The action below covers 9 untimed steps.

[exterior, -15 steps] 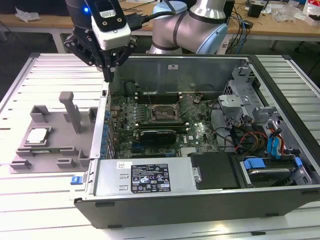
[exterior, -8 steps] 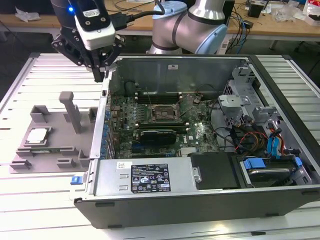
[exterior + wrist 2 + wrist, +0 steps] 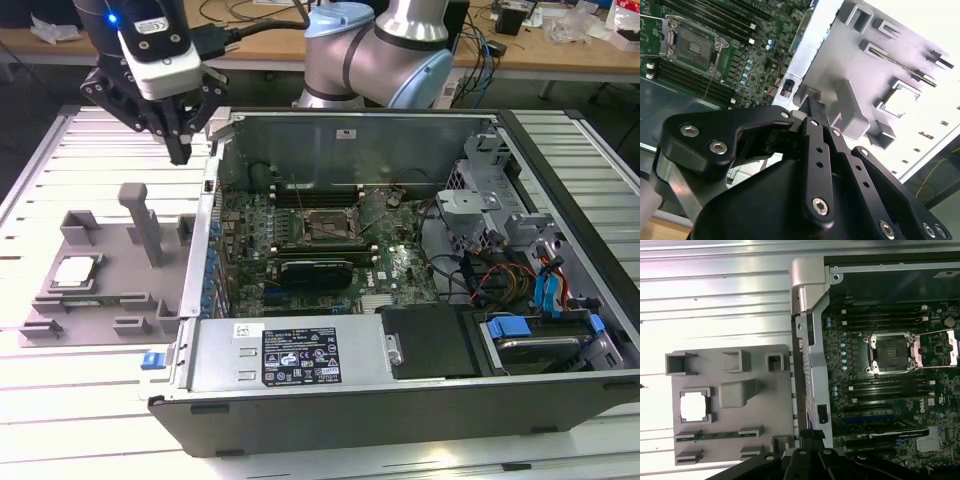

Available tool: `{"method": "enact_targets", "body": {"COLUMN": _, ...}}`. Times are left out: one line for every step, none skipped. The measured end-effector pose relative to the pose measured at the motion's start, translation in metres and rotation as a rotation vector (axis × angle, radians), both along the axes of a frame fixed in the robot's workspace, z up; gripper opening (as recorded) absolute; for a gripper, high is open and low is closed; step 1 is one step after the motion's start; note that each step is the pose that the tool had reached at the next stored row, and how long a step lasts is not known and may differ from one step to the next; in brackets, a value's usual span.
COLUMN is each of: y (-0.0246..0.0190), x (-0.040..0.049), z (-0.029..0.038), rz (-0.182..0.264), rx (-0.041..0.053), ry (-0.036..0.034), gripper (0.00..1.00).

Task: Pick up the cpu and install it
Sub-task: 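Reach for the cpu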

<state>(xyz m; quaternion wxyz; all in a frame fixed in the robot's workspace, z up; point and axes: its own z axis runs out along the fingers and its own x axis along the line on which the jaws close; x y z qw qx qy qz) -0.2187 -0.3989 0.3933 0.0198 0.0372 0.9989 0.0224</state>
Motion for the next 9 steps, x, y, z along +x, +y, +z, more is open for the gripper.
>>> {"method": "enact_targets", "body": {"y": 0.0, "x": -0.0021, "z": 0.0, "rz": 0.0, "rx": 0.0, "ry": -0.0005, "gripper": 0.11}}
{"method": "enact_targets", "body": {"y": 0.0, "x": -0.0036, "z": 0.0, "rz": 0.0, "rx": 0.0, "ry": -0.0008, "gripper": 0.11}}
{"method": "enact_targets", "body": {"y": 0.0, "x": -0.0057, "z": 0.0, "rz": 0.0, "rx": 0.0, "ry": -0.0012, "gripper": 0.11}}
{"method": "enact_targets", "body": {"y": 0.0, "x": -0.0075, "z": 0.0, "rz": 0.0, "rx": 0.0, "ry": -0.0017, "gripper": 0.11}}
{"method": "enact_targets", "body": {"y": 0.0, "x": -0.0098, "z": 0.0, "rz": 0.0, "rx": 0.0, "ry": -0.0021, "gripper": 0.11}}
{"method": "enact_targets", "body": {"y": 0.0, "x": -0.0125, "z": 0.0, "rz": 0.0, "rx": 0.0, "ry": -0.0027, "gripper": 0.11}}
{"method": "enact_targets", "body": {"y": 0.0, "x": -0.014, "z": 0.0, "rz": 0.0, "rx": 0.0, "ry": -0.003, "gripper": 0.11}}
{"method": "enact_targets", "body": {"y": 0.0, "x": -0.0159, "z": 0.0, "rz": 0.0, "rx": 0.0001, "ry": -0.0034, "gripper": 0.11}}
{"method": "enact_targets", "body": {"y": 0.0, "x": -0.0183, "z": 0.0, "rz": 0.0, "rx": 0.0, "ry": -0.004, "gripper": 0.11}}
